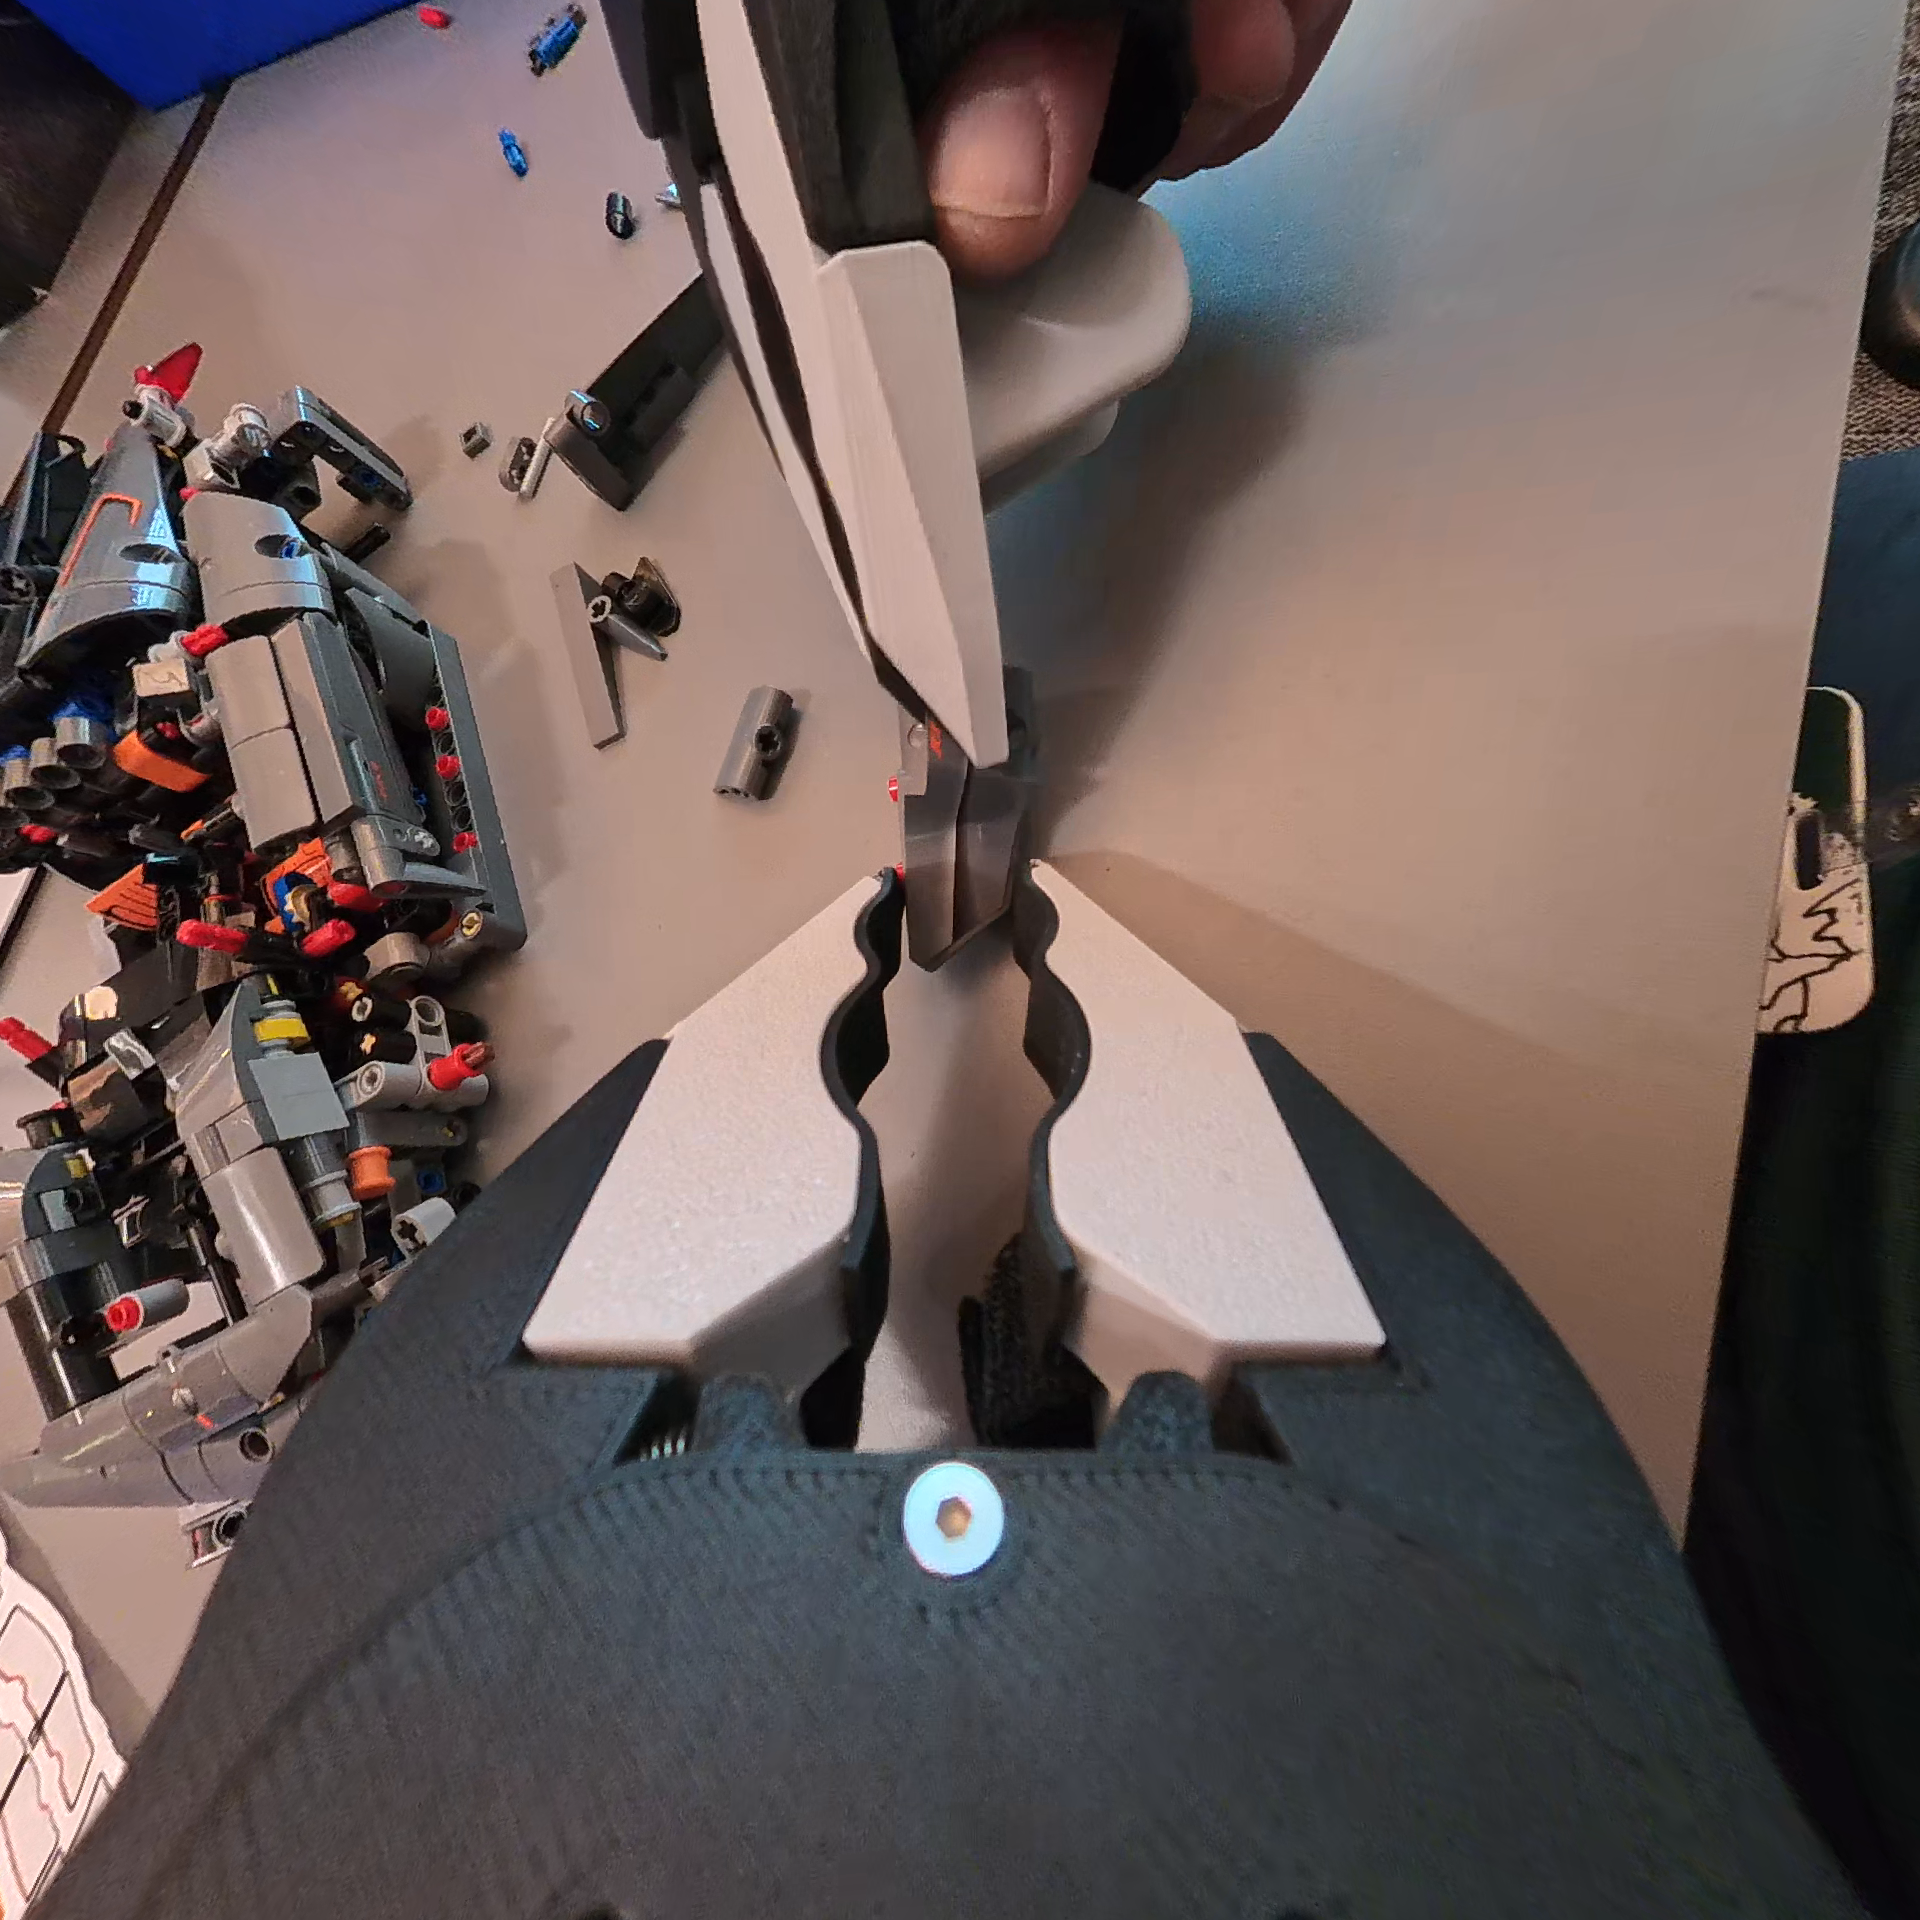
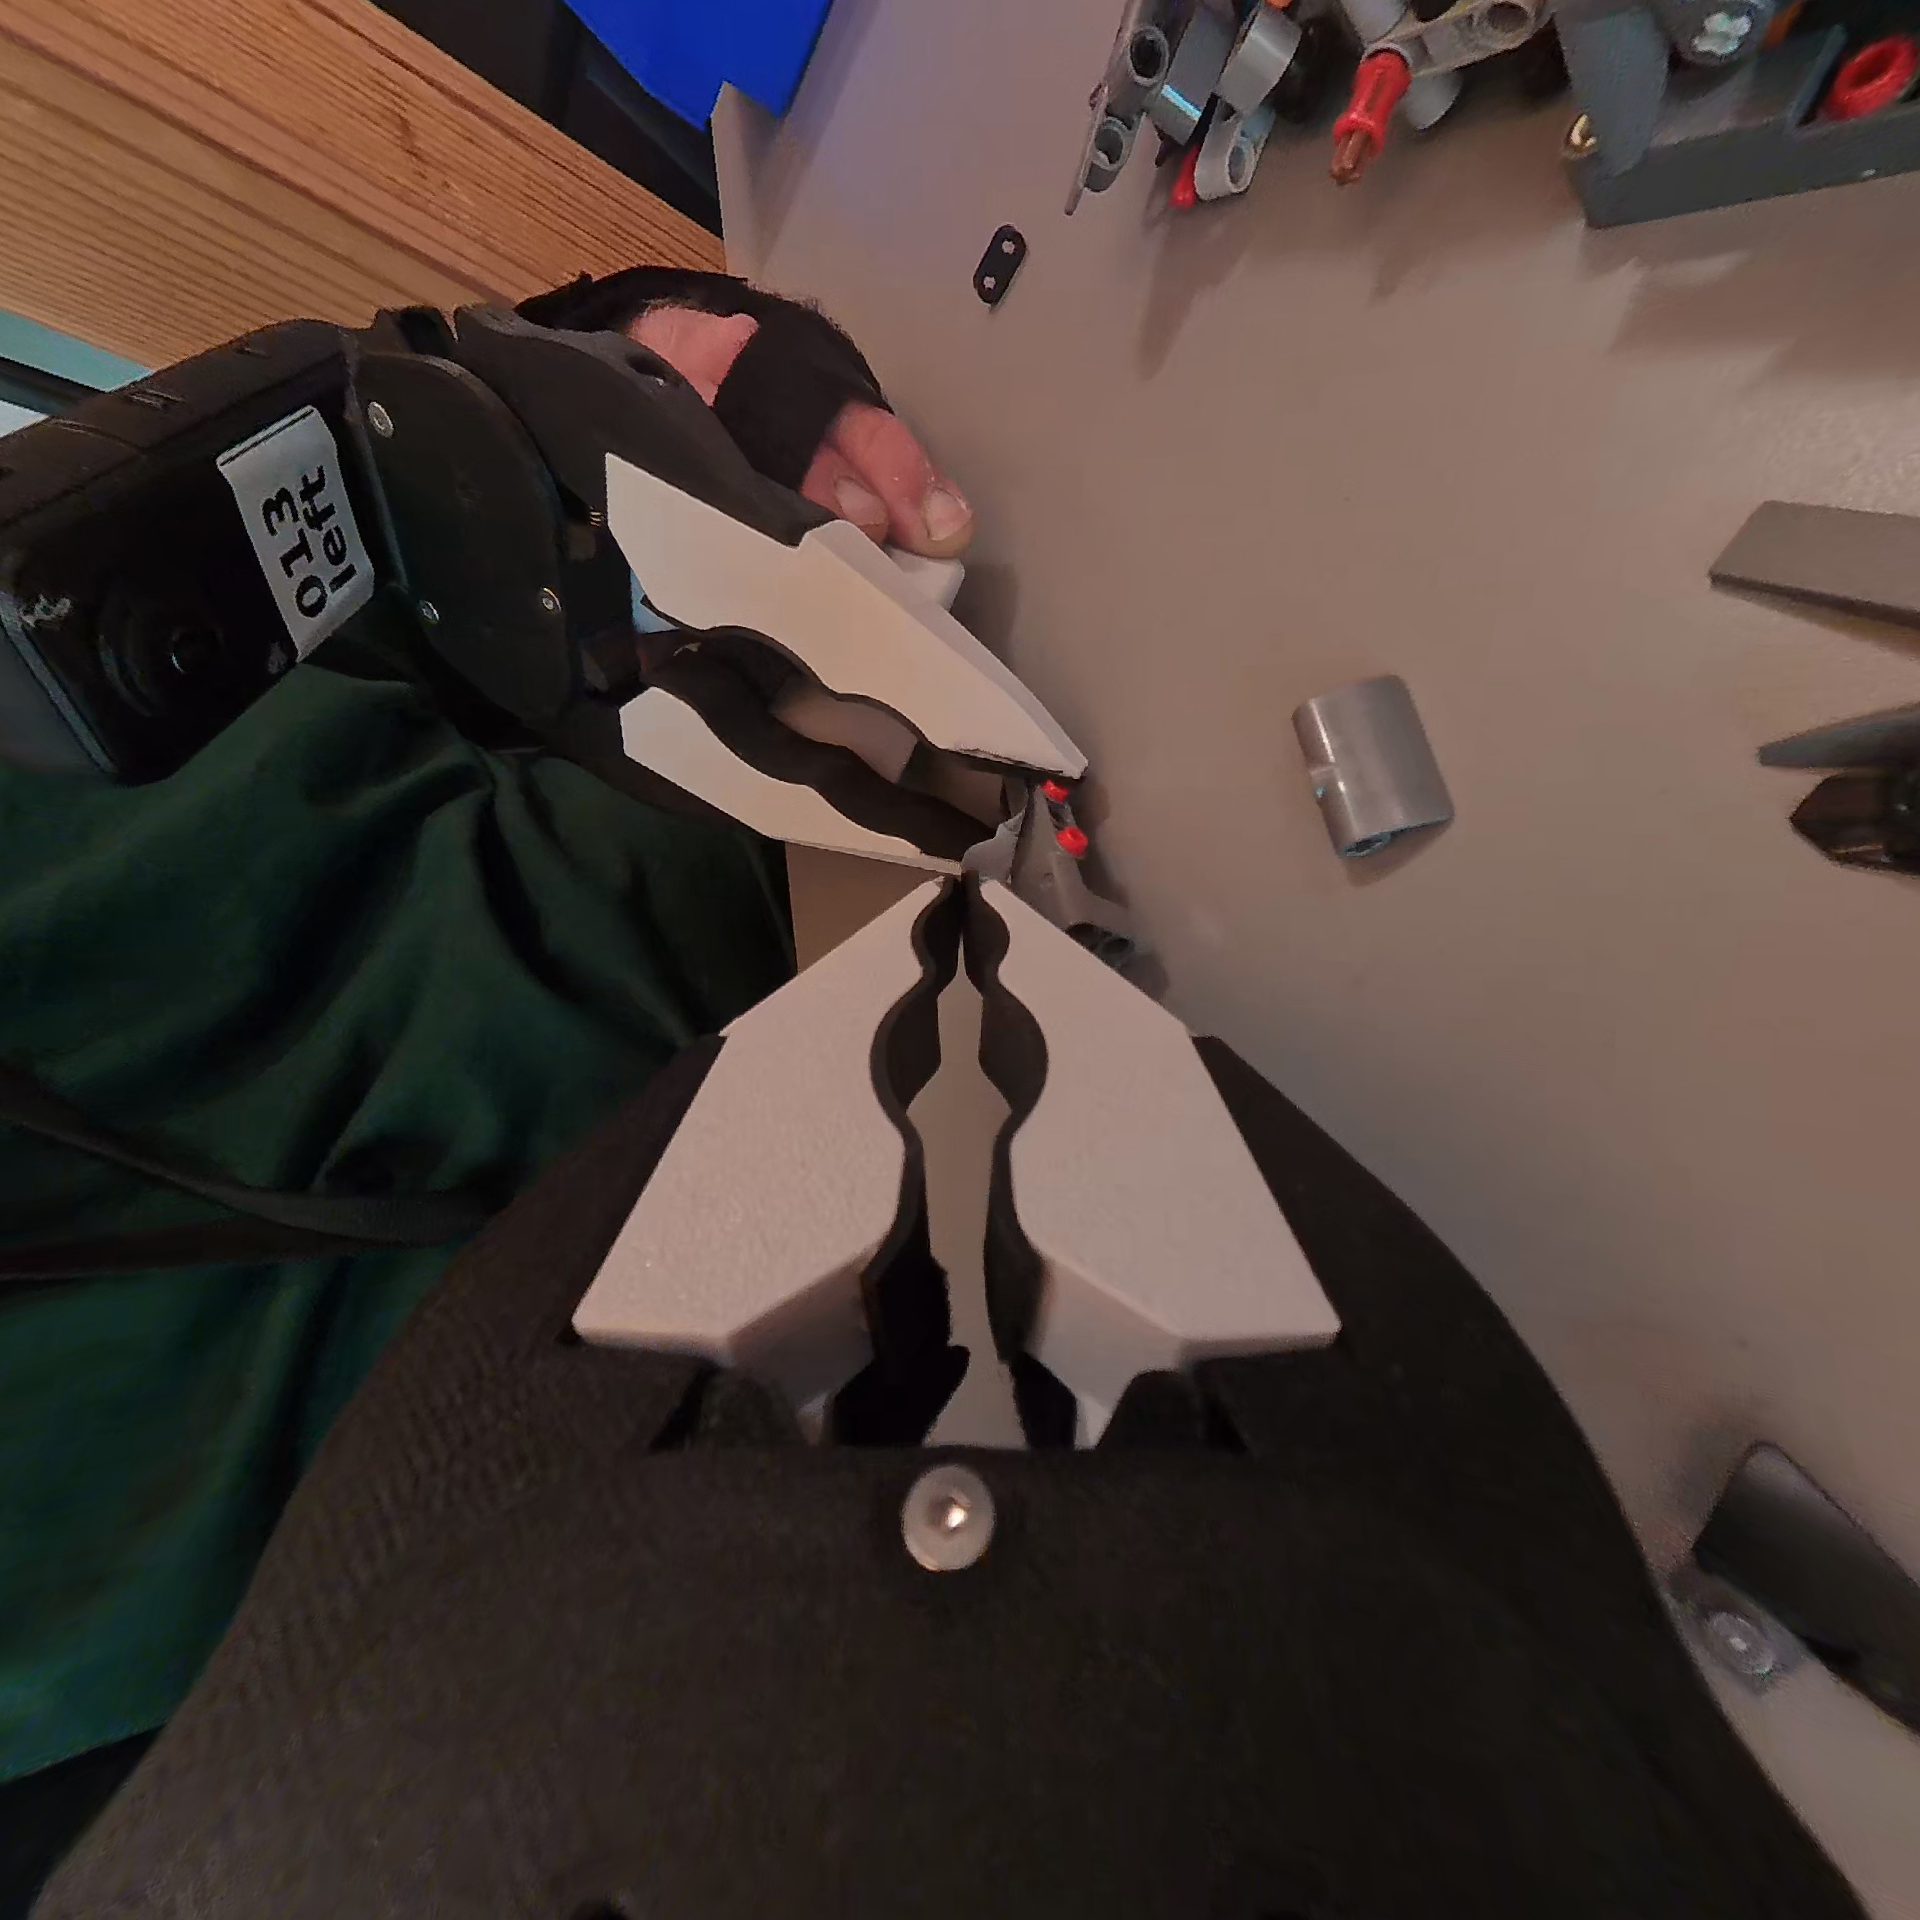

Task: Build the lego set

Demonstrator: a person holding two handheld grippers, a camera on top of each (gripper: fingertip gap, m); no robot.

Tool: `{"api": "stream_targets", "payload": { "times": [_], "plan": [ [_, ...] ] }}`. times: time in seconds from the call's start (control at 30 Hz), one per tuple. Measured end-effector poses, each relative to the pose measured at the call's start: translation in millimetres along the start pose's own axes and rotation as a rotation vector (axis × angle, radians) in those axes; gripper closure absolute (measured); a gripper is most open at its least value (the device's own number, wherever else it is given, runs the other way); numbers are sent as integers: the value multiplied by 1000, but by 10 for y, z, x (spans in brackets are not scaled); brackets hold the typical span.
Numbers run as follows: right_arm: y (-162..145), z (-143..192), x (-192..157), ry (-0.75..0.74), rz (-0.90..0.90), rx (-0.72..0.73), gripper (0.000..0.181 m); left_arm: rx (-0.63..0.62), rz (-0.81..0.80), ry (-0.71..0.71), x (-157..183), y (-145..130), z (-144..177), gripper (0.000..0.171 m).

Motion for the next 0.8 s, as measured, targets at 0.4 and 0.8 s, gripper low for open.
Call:
{"api": "stream_targets", "payload": {
  "times": [0.4,0.8],
  "plan": [
    [-7,33,20,-43,-8,2,181,-1,-1,0,1,-2,0,153],
    [26,33,11,-107,2,-20,181,-3,-1,-1,1,-2,-2,153]
  ]
}}
Point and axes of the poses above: each gripper's, where its closed fingertips meet, z back along the fingers, y out of its top, x = y × z across the jaws, the point moved 10 cm from there along z, back along the fingers, and after that the axes turned 12 degrees about -z, right-handed, at the moved point
